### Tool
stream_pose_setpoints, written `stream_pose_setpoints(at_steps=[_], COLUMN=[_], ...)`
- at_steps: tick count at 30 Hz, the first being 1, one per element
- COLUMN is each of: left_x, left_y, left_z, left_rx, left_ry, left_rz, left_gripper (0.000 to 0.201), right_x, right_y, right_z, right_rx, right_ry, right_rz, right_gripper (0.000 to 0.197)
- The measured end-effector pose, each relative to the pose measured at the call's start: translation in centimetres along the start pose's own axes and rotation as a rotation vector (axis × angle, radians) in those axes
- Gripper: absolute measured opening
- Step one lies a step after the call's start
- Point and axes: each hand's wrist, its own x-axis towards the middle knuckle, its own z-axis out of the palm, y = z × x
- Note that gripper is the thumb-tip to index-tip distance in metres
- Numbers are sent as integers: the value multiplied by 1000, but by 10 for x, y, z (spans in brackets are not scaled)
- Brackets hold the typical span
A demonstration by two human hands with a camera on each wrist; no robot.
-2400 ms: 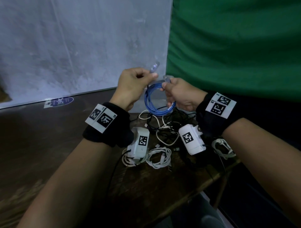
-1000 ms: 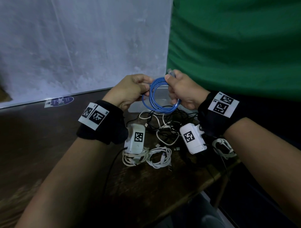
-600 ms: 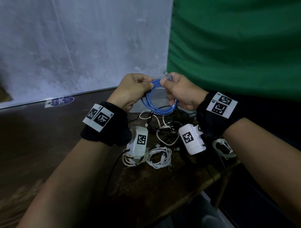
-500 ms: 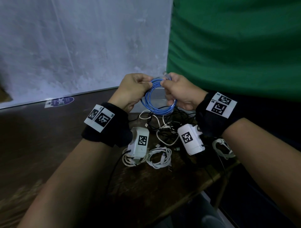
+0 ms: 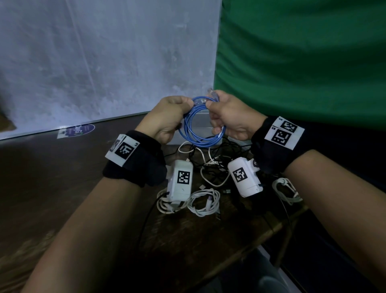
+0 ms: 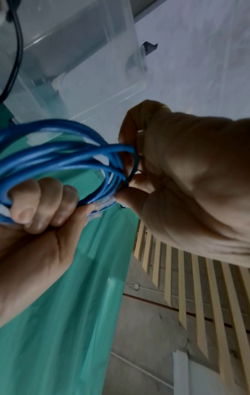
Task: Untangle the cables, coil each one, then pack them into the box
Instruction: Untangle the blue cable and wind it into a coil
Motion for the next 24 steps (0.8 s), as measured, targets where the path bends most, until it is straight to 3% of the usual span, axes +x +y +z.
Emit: stream_pose_setpoints(at_steps=[7, 11, 21, 24], left_x=[-2, -2, -5, -5], left_y=[3, 6, 11, 9], left_z=[-6, -6, 2, 2], left_rx=[-74, -62, 8, -66], left_ry=[-44, -64, -59, -94], left_rz=[-88, -116, -75, -95], left_gripper=[20, 23, 23, 23], right_x=[0, -2, 1, 1], right_y=[-2, -2, 2, -2], right_z=[-4, -3, 3, 0], right_rx=[108, 123, -7, 31], right_ry=[-33, -56, 71, 84], right_rz=[76, 44, 0, 9], right_gripper=[26, 24, 25, 25])
